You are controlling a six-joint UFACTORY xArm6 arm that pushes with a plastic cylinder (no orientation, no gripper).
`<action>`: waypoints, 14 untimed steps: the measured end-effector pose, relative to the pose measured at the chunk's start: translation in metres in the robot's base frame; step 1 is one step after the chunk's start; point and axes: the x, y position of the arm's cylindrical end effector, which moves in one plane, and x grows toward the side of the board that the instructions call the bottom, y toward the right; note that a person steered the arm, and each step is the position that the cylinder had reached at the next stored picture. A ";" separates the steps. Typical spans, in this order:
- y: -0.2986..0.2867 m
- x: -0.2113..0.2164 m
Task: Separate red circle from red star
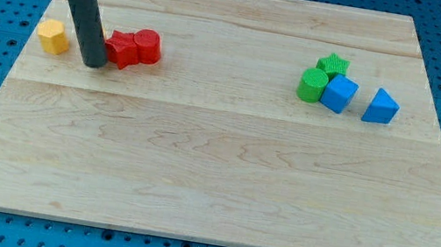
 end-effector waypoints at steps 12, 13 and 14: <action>0.035 -0.073; 0.060 -0.073; 0.084 -0.073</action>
